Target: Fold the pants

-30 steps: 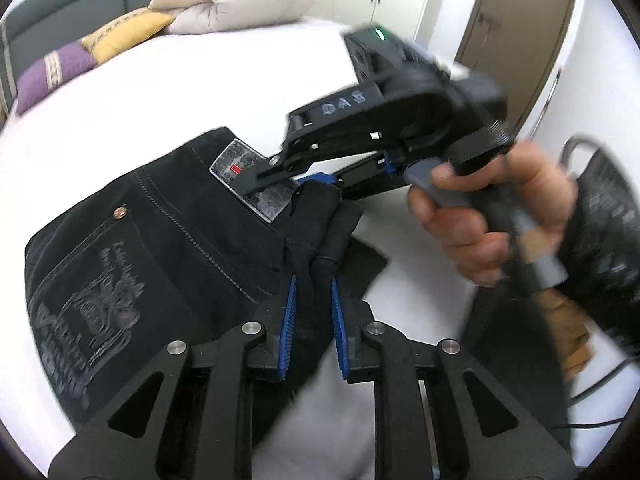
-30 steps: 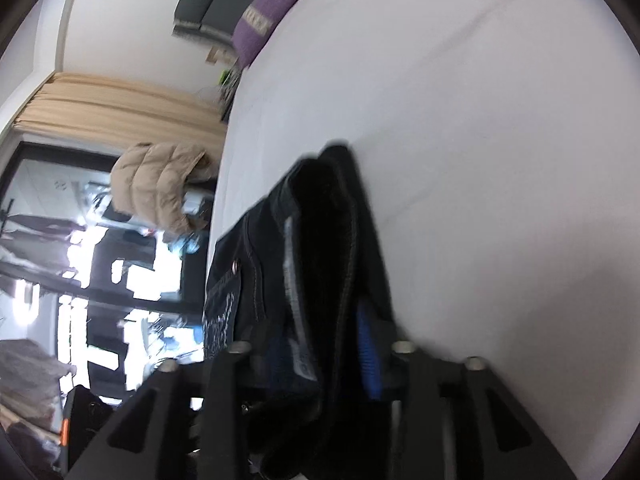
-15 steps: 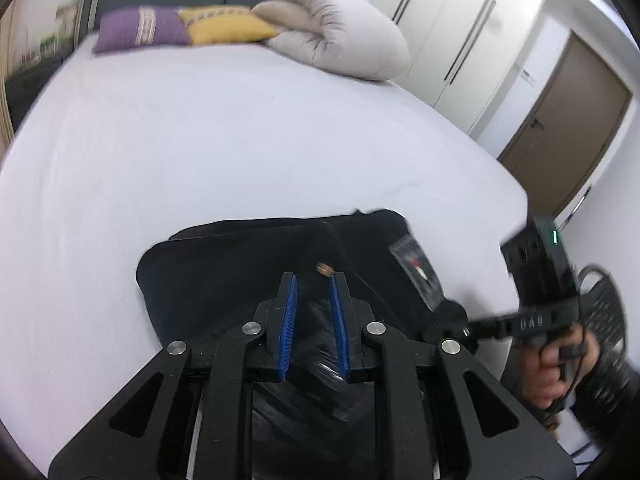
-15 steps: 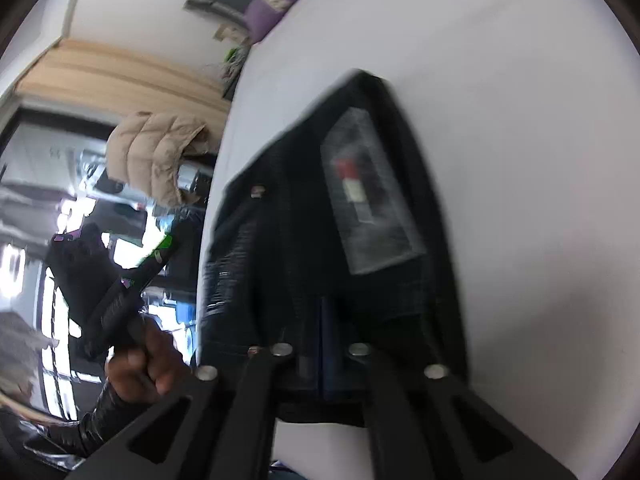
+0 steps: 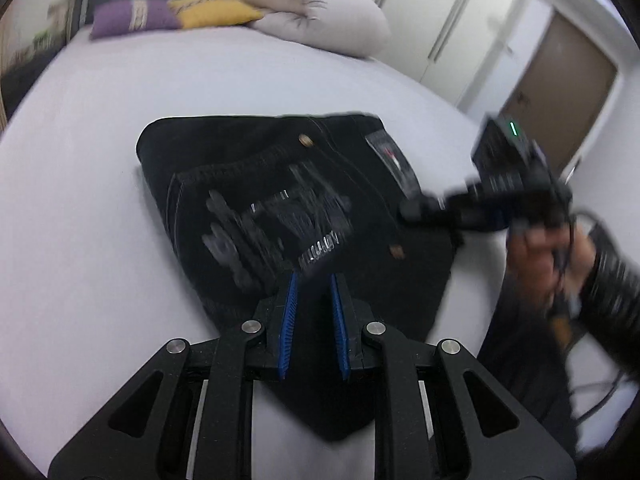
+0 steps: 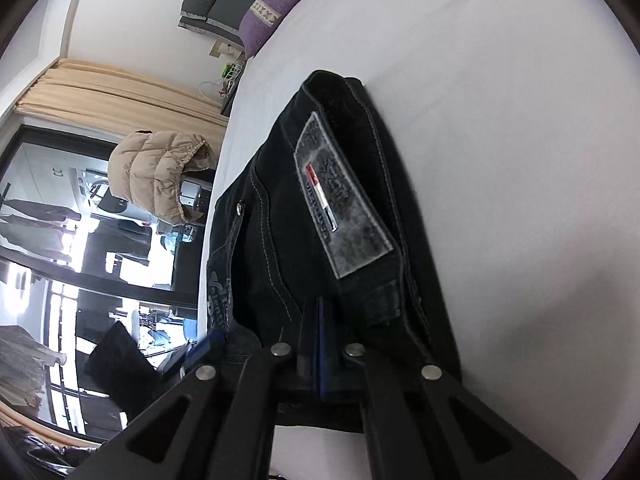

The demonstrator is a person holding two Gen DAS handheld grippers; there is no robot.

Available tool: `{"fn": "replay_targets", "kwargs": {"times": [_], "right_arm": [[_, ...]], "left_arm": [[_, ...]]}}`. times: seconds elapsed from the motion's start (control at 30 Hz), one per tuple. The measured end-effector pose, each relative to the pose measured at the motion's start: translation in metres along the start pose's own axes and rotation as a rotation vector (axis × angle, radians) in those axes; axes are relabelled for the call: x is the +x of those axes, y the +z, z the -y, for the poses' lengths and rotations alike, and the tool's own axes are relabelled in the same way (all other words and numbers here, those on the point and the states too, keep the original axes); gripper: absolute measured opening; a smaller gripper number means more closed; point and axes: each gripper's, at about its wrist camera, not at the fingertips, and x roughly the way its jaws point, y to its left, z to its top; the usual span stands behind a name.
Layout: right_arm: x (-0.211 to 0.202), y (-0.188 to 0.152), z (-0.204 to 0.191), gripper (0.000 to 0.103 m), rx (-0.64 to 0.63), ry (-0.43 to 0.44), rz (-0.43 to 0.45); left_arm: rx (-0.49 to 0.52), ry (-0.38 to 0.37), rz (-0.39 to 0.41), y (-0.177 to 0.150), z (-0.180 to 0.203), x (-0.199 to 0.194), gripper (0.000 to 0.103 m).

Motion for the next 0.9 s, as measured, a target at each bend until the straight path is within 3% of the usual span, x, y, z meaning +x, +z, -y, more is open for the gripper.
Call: {"fn": "replay_targets", "kwargs": {"times": [0.13,0.2,0.23,0.27,0.3,0.33,0.4,0.47,0.6,0.67,0.77,0.83,0.9], "right_arm": [[-0.005,-0.002,-0.013,0.003,-0.024,-0.033,0.001],[-0.021,0.0,-0.027,0.029,-0.044,-0.024,0.051],[-0.033,0.002,-0.032,0.054,-0.052,-0.008,0.095],[-0.042,0.003,-0.033,0.071,-0.056,0.002,0.13],[-0.054,0.006,-0.035,0.075,-0.061,0.011,0.176],[-0.065,0.012,-0.034,0.076,-0.069,0.012,0.21],[-0.068,0.023,-0.026,0.076,-0.051,0.0,0.187],[-0.058,0.037,-0.014,0.074,-0.008,0.005,0.113],[-0.025,0.059,0.01,0.068,0.051,-0.02,-0.003],[-0.013,0.064,0.018,0.051,0.076,0.005,-0.036],[0.003,0.071,0.026,0.047,0.106,0.03,-0.072],[0.012,0.075,0.023,0.047,0.102,0.037,-0.09],[0.018,0.075,0.02,0.047,0.091,0.033,-0.101]], "left_arm": [[-0.005,0.011,0.012,-0.007,0.0,0.002,0.016],[-0.018,0.008,-0.002,-0.001,0.003,0.002,0.016],[-0.03,0.001,-0.003,0.002,0.003,-0.003,0.017],[-0.04,-0.004,0.002,0.004,0.005,-0.006,0.017],[-0.05,0.0,0.026,0.008,0.004,-0.015,0.021],[-0.062,0.007,0.051,0.01,-0.001,-0.026,0.029],[-0.119,0.019,0.08,0.014,-0.017,-0.035,0.098],[-0.215,0.015,0.115,0.018,-0.038,-0.036,0.099],[-0.365,-0.083,0.027,0.028,-0.069,-0.014,0.099],[-0.423,-0.147,-0.028,0.032,-0.079,0.005,0.099],[-0.506,-0.205,-0.11,0.035,-0.088,0.032,0.097],[-0.487,-0.176,-0.121,0.04,-0.085,0.04,0.09],[-0.434,-0.114,-0.164,0.05,-0.075,0.05,0.065]]}}
